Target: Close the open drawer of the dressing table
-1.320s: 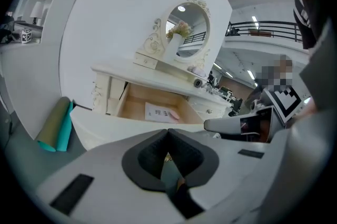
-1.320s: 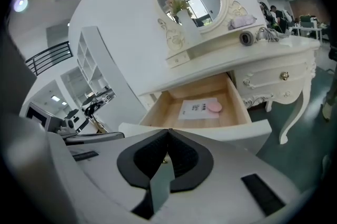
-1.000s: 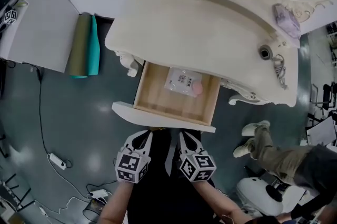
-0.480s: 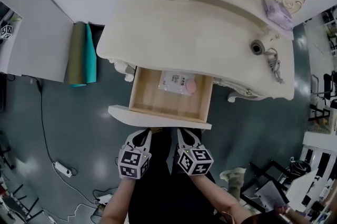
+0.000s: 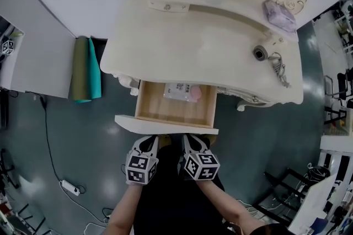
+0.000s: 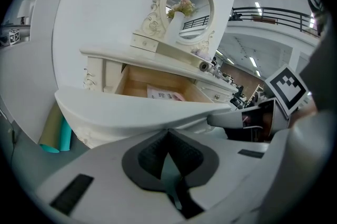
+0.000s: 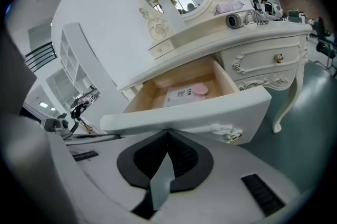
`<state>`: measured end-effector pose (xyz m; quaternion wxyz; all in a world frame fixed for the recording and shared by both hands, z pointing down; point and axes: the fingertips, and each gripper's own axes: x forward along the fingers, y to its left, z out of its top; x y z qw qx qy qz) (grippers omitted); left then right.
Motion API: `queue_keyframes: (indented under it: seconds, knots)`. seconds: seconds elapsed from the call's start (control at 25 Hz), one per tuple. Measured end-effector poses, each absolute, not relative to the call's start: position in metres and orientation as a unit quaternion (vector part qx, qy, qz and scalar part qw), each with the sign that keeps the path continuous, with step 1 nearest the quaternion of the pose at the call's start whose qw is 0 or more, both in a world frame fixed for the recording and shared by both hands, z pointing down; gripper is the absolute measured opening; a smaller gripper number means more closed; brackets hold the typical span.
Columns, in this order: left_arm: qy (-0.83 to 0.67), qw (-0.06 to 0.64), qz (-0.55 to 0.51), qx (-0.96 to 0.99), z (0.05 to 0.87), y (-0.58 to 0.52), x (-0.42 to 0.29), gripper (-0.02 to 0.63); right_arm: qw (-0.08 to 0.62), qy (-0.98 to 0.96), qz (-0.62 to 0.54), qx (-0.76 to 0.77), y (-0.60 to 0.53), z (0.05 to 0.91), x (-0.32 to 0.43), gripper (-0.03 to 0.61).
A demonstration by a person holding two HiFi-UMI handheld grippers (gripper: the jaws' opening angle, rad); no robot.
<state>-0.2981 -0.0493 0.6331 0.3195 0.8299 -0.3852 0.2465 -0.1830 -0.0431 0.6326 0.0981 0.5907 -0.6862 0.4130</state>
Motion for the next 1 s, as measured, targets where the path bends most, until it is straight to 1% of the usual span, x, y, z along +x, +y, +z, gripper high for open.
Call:
queue_keyframes:
  seconds: [0.48, 0.8, 1.0]
  knots:
    - [-0.395, 0.310, 0.244, 0.830, 0.634, -0.083, -0.289, 0.002, 0.095, -0.695, 0.401, 0.589, -0.077, 0.633, -0.175, 0.015]
    - [-0.417, 0.304, 0.235, 0.824, 0.635, -0.107, -0.278, 0.002, 0.112, -0.717, 0.386, 0.569, -0.100, 0.632, -0.163, 0.015]
    - [-0.430, 0.298, 0.234, 0.819, 0.634, -0.125, -0.273, 0.002, 0.108, -0.718, 0.395, 0.563, -0.118, 0.632, -0.159, 0.015]
